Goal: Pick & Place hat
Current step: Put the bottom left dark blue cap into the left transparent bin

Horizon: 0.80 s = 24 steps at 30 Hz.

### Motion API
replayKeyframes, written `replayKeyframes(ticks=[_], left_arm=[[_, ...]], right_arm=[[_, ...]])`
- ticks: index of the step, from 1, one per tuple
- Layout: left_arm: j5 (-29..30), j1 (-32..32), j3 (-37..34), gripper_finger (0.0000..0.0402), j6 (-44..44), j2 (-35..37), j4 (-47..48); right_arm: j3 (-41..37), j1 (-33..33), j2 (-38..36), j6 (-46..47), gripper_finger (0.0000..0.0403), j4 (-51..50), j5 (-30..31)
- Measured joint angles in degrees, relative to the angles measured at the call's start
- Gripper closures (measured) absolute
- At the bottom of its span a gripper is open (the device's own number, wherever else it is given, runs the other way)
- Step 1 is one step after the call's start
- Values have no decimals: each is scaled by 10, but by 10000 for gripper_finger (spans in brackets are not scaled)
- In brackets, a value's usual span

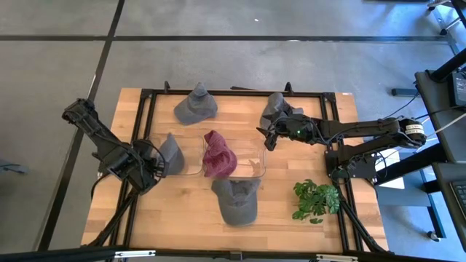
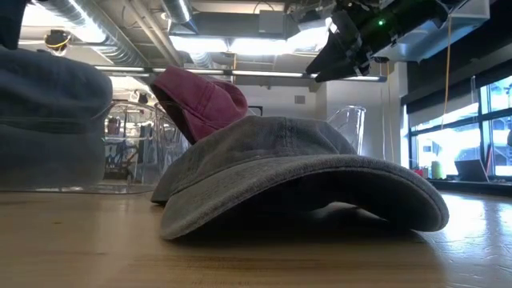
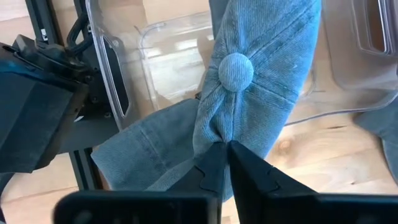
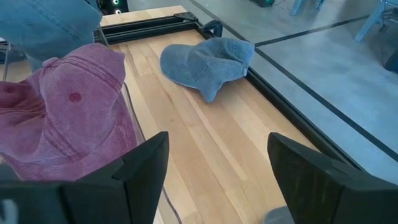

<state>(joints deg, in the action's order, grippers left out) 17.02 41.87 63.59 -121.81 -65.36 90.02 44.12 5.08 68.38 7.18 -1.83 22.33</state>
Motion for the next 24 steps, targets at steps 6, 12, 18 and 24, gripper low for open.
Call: replayKeyframes(ticks=[6,12,18,24], left_arm=[[7,0,0,318,26,0,0],[39,0,0,281,44,9,0],[64,0,0,278,41,35,0],[180,0,0,279,72,61,0]], right_arm=[[0,0,0,0,130,0,0],[0,0,0,0,130,0,-1],[0,0,0,0,130,0,-1],[0,0,0,0,130,1,-1]])
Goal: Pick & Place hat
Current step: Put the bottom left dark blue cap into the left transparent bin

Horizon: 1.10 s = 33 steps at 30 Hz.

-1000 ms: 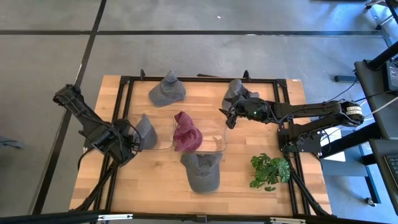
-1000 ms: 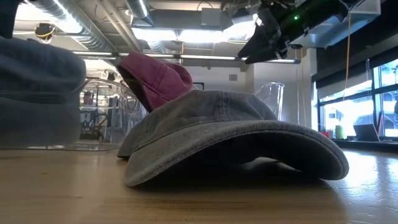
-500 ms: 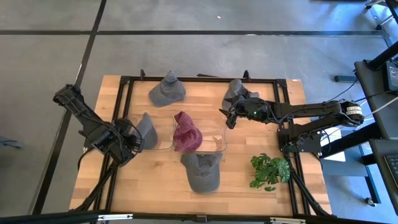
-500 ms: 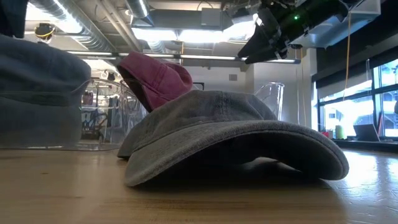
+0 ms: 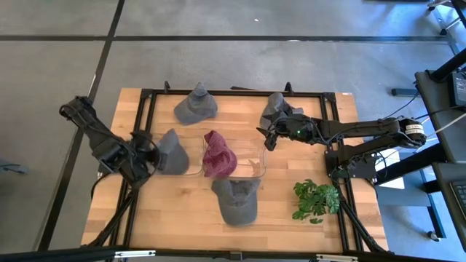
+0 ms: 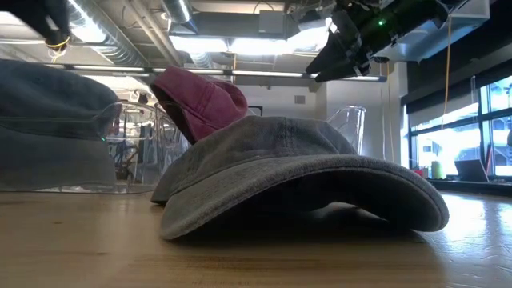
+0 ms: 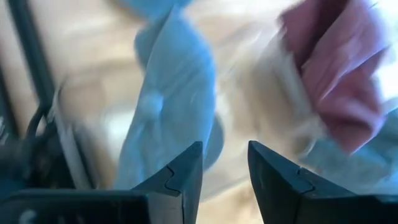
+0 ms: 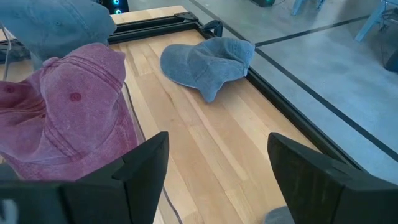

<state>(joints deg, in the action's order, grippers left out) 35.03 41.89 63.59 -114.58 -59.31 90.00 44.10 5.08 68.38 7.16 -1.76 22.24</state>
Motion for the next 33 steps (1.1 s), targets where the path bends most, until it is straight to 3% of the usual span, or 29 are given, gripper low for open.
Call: replayKeyframes(ticks=[3,6,10,13,24,29,33], left_arm=[[73,0,4,277,59,9,0],[118,0,8,277,220,10,-49],[124,-20,7,277,444,-5,-155],[92,-63,7,278,546,-24,-198],[-114,-263,6,278,826,-159,-223],[-181,-306,6,280,941,-209,-292],[-206,-328,-5,279,961,-224,-295]], right_arm=[[0,0,0,0,130,0,0],[0,0,0,0,130,4,0],[0,0,0,-1,130,5,0],[0,0,0,6,130,14,0],[0,0,0,58,130,21,0],[0,0,0,63,130,6,0],[0,-1,0,76,130,-12,0]])
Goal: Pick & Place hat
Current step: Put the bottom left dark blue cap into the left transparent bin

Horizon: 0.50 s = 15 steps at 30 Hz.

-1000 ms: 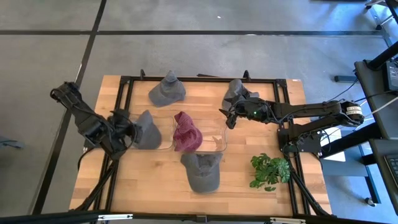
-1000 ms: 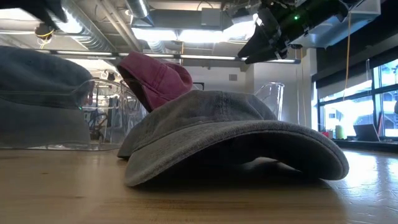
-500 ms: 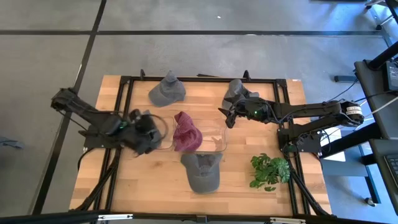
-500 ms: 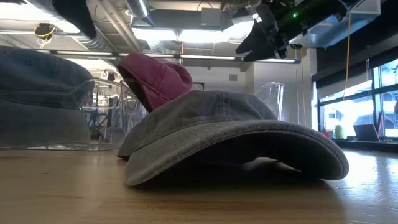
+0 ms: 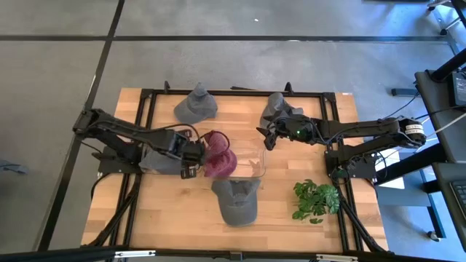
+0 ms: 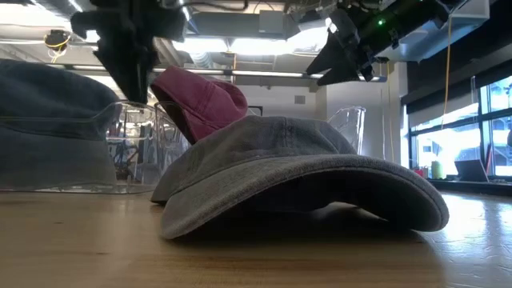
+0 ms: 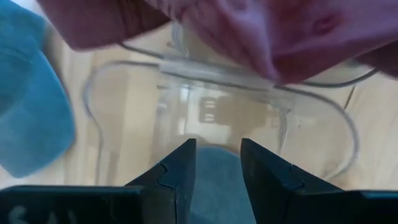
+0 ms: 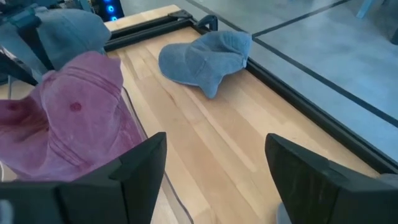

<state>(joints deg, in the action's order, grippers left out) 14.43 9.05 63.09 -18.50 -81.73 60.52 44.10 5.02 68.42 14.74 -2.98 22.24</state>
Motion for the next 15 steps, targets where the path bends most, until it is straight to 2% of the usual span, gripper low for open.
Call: replayKeyframes(ticks=[6,15], left_arm=[[-51,-34,-82,277,17,5,-74],[-48,-78,-166,277,33,5,-95]], right_arm=[[0,0,0,0,130,-11,1],[0,0,0,-2,130,-11,1]])
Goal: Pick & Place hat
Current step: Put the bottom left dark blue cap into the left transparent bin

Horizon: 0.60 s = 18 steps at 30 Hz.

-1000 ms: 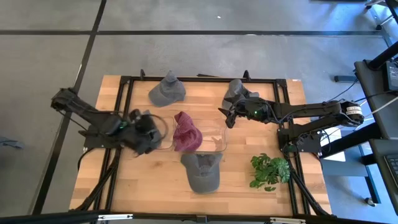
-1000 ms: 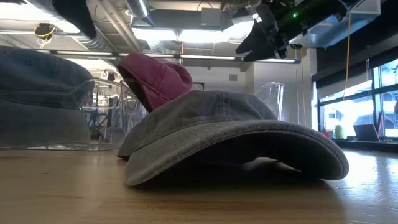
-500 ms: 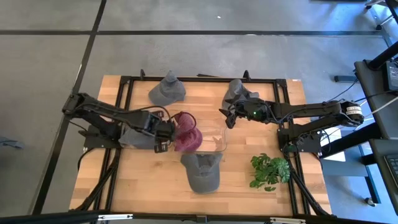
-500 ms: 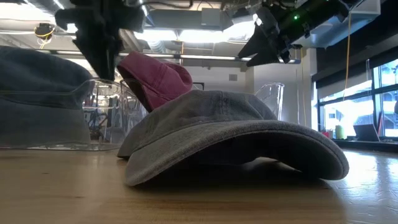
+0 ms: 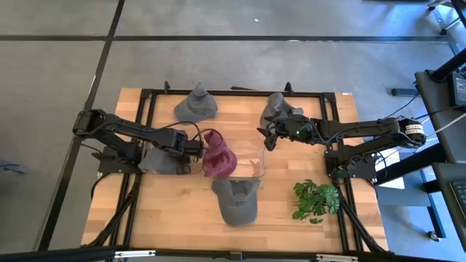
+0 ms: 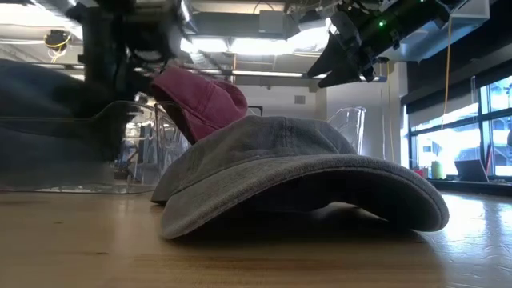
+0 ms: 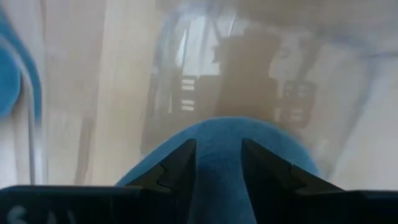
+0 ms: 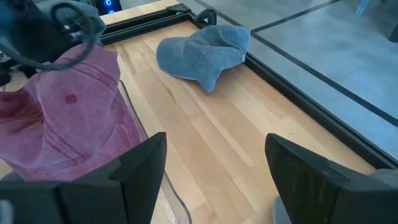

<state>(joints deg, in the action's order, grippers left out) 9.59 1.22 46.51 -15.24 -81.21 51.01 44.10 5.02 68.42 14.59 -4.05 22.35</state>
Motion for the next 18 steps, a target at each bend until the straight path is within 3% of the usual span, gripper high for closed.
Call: replayKeyframes(ticks=[6,12,18], left_arm=[[27,-13,-12,279,-55,0,66],[8,-14,-8,280,-117,0,174],[9,-13,-3,281,-141,0,218]], right_arm=[[0,0,0,0,130,0,0],[0,0,0,-1,130,0,0],[0,0,0,-3,130,-1,0]])
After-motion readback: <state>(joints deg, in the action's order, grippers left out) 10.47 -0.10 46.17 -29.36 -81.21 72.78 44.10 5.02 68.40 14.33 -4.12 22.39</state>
